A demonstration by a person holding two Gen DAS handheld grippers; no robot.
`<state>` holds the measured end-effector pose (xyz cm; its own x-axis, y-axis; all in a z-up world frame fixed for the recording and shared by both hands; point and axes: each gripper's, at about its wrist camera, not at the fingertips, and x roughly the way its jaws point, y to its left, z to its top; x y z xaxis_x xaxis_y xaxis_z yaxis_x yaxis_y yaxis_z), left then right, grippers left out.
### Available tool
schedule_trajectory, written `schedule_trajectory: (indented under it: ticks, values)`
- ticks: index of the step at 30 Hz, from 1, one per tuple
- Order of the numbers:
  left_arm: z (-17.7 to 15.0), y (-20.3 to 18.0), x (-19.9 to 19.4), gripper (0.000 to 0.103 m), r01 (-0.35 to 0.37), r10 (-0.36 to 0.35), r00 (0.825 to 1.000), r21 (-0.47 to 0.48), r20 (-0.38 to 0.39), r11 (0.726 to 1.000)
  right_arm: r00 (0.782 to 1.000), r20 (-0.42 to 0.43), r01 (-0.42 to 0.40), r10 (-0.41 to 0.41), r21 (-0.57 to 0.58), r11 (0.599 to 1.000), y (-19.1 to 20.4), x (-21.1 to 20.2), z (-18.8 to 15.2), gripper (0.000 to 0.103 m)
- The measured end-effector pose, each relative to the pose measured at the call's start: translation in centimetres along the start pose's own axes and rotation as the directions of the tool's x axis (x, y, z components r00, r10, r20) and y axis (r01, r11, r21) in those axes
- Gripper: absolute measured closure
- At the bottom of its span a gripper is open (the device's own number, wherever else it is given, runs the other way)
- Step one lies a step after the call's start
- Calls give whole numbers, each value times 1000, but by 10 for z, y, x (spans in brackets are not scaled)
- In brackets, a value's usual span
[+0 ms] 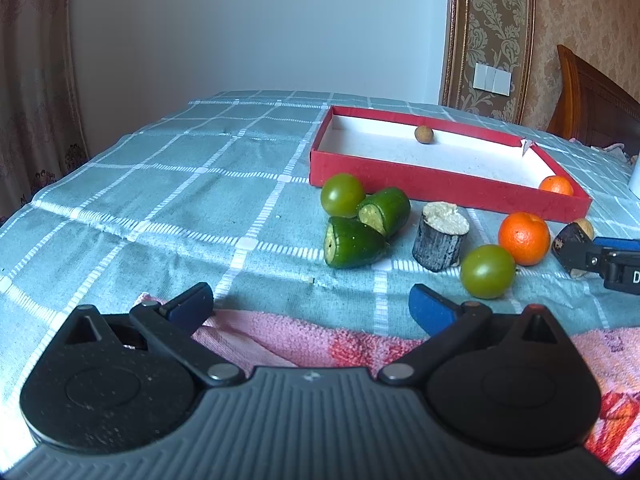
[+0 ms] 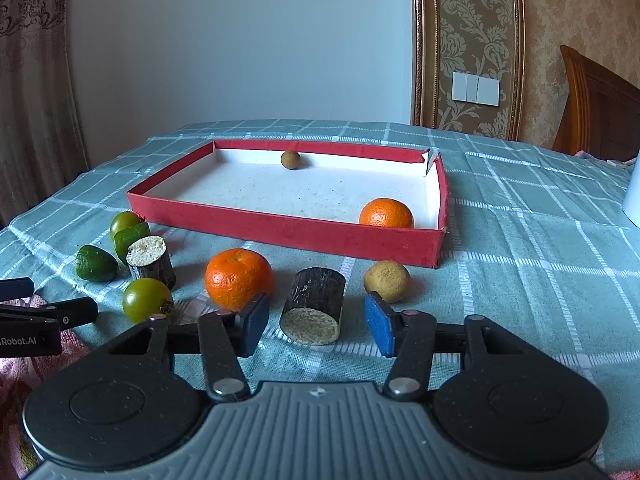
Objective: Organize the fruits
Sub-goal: 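Move the right gripper to the dark cylindrical slice and grasp it, then lower the dark slice into the red tray and open the right gripper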
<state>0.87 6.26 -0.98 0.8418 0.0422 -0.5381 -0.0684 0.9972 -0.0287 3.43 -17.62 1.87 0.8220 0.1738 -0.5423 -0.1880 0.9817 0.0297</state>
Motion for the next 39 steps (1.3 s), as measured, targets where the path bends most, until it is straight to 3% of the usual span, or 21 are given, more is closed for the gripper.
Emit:
schedule_trajectory:
  ticks: [11,28,39]
  values:
    - [0,1,-1,0,4,-4,1000,-16,11,1000,999,-34,-8,8,2,1000,0,6,-1,69]
    - [0,2,-2,0,-9,10,1000,-24,16,1000,999,43,-19,16,60,998,-7,-7,-1,70]
    - [-1,4,-2,0,2,-1,1000,-33,20,999,996,90,-31,27,45,999,-5,-13,18,71]
